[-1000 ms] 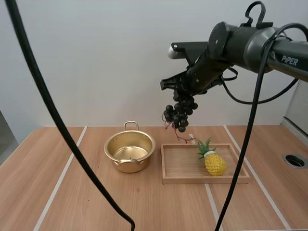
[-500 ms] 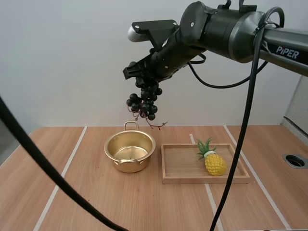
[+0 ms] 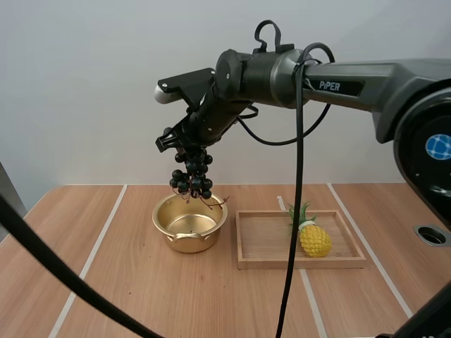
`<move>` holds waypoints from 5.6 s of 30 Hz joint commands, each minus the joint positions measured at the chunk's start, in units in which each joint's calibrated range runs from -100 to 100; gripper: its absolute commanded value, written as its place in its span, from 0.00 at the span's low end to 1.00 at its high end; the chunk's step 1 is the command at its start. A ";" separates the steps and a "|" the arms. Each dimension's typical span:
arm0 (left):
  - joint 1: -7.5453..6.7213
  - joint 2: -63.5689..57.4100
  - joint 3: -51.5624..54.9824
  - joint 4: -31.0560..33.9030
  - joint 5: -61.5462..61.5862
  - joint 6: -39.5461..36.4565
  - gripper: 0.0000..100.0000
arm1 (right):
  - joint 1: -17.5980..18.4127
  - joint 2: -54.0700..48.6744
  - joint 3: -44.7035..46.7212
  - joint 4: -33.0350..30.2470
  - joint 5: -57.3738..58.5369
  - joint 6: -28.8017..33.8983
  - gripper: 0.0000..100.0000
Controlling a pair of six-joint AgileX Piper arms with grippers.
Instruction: Open the pot, put the grape inside, and close it
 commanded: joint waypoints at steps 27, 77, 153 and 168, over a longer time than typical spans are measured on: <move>-0.12 0.37 -0.12 0.02 -0.59 -0.28 0.00 | 0.10 18.13 -8.31 -1.52 7.99 -0.23 0.00; -0.12 1.94 -0.12 0.12 0.04 -0.28 0.00 | 0.25 31.30 -7.77 -2.40 23.48 -0.53 0.00; -0.12 1.94 -0.12 0.12 0.04 -0.28 0.00 | 0.92 1.72 -11.27 -3.61 19.30 2.12 1.00; -0.12 1.81 -0.12 0.12 0.04 -0.28 0.00 | -4.38 -20.71 -11.27 -14.37 13.40 9.32 1.00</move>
